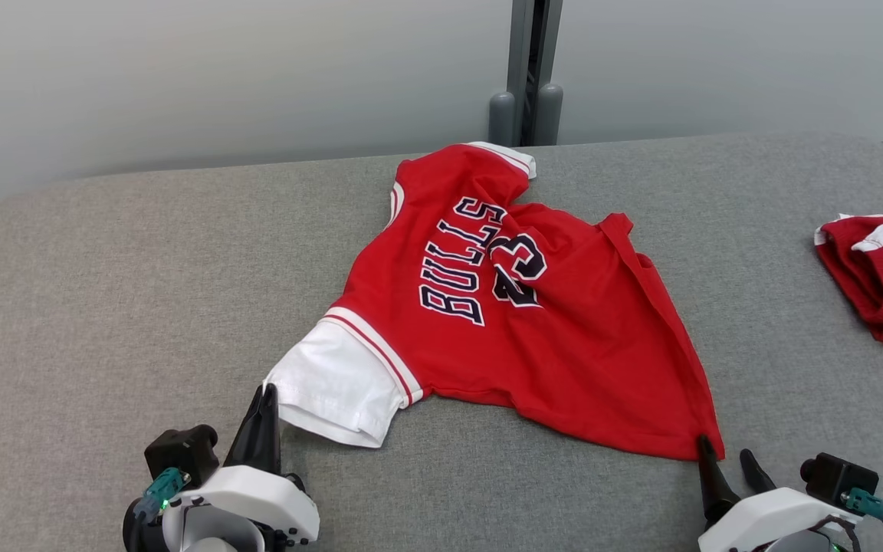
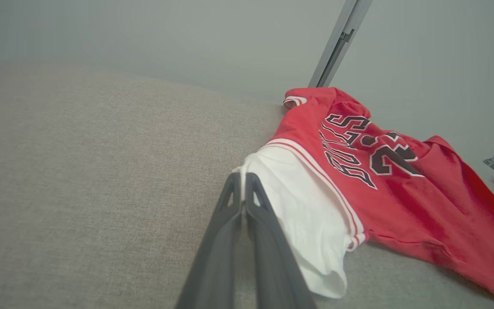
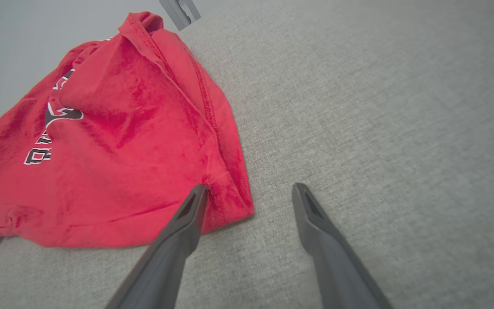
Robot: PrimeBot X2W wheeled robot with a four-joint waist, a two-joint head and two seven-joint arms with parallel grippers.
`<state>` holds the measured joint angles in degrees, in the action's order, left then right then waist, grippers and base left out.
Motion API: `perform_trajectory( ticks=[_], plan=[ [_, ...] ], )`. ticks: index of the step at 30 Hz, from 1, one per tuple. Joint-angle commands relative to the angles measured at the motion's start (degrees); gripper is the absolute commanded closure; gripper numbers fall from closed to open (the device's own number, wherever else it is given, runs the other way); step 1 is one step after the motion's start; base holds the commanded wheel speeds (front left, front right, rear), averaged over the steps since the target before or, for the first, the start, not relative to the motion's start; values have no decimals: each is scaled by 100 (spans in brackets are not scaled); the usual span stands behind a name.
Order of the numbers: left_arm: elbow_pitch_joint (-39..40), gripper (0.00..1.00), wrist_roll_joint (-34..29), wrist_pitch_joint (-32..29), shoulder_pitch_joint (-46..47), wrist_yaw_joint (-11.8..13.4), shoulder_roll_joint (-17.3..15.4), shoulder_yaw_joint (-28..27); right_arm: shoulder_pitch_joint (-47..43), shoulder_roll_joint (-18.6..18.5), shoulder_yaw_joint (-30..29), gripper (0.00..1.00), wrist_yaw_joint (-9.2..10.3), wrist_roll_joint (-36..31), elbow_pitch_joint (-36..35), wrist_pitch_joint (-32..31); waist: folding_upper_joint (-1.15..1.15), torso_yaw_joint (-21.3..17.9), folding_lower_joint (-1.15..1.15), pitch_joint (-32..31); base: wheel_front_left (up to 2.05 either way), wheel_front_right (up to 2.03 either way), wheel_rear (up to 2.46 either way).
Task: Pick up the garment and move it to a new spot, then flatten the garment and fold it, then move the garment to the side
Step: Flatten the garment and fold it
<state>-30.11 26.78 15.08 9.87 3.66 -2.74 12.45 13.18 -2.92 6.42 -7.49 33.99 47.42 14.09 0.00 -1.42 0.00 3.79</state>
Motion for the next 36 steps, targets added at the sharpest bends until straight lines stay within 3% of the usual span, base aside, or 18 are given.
perform_trajectory(
  ticks=[1, 4, 5, 7, 13, 23, 31, 36],
  plan=[
    [15, 100, -36, 0, 4, -9, -31, 24, 63, -14, 94, 0, 0, 124, 131, -52, 0, 34, 0, 9, 0, 0, 0],
    [24, 100, -57, 0, 13, -18, -33, 34, 128, -14, 255, 0, 0, 321, 287, -46, 0, 78, 0, 16, 0, 0, 0],
    [27, 100, -59, 0, 13, -18, -32, 36, 145, -19, 305, 47, 0, 377, 321, -34, 0, 89, 0, 16, 0, 0, 0],
    [27, 100, -59, 0, 3, -19, -30, 35, 170, -25, 408, 100, 0, 482, 343, -10, 0, 105, 0, 9, 0, 0, 0],
    [28, 100, -43, 0, -50, -50, -29, 13, 280, -182, 542, 100, 0, 758, 92, 84, 0, 95, 0, -29, 0, 0, 0],
    [626, 100, 950, 0, 184, -541, -31, -20, 591, -740, 629, 100, 0, 1037, -1052, 122, 0, 13, 0, -234, 0, 0, 0],
    [1209, 100, 1337, -50, 1037, -777, -30, 122, 1586, -1355, 828, 100, 0, 1027, -1929, -91, 0, -66, 0, -483, 0, 0, 0],
    [1437, 100, 1500, -455, 1800, -818, -148, 36, 2362, -1431, 768, 100, 0, 707, -1996, -376, 0, -136, 0, -649, 0, 0, 0]
  ],
)
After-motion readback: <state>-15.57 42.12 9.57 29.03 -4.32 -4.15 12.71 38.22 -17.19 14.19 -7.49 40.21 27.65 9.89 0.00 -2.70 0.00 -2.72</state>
